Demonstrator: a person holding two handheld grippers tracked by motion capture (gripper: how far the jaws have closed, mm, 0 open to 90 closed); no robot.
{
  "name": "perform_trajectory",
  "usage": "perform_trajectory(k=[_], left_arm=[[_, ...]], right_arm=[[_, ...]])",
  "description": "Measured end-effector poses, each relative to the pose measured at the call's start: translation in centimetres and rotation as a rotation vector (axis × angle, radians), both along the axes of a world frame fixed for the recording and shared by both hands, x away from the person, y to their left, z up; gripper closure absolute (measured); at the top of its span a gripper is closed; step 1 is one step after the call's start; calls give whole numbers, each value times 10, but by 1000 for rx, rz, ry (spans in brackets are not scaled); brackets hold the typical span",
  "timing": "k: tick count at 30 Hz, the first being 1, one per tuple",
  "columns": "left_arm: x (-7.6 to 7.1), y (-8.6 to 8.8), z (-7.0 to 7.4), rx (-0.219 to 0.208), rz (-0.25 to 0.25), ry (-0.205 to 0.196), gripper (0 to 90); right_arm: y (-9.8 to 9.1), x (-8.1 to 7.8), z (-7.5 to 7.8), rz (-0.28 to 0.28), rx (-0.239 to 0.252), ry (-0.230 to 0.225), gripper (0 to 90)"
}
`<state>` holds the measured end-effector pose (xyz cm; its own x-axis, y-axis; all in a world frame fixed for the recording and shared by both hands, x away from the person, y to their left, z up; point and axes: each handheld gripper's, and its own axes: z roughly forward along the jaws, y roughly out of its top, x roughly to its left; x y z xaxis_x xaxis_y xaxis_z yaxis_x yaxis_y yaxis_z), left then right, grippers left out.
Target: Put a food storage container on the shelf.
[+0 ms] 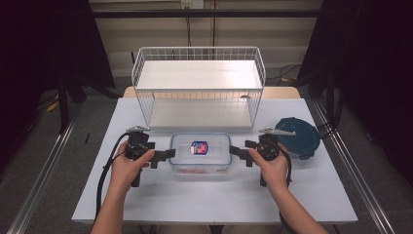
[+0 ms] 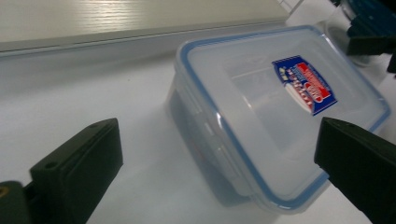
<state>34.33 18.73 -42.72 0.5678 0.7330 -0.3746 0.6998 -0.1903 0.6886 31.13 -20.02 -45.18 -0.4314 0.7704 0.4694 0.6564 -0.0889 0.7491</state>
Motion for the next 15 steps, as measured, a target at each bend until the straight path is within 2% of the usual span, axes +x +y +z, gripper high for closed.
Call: perform_trajectory(k=[2,5,8,9,11,13,15], left_arm=[[0,-2,-1,-4,-10,7,0],[0,-5,-2,-13,-2,-15,0],[-1,-8,-2,-15,-7,-48,0],[-1,-9,-3,-2,-1,-55,1],[0,-8,-5,-11,31,-53,1],[0,-7,-6,-24,57,-61,5],[1,-4,-5,-43,75,-49,15]], right_arm=[[0,-1,-2,-21,18,-3,120],[3,-2,-5,-38,73,12,118],[6,-2,-5,-46,82,13,138],[7,-2,-6,-44,86,11,151],[7,-2,-8,-38,110,25,160],[8,-1,-10,-38,107,28,161],[8,-1,-13,-42,121,27,213]])
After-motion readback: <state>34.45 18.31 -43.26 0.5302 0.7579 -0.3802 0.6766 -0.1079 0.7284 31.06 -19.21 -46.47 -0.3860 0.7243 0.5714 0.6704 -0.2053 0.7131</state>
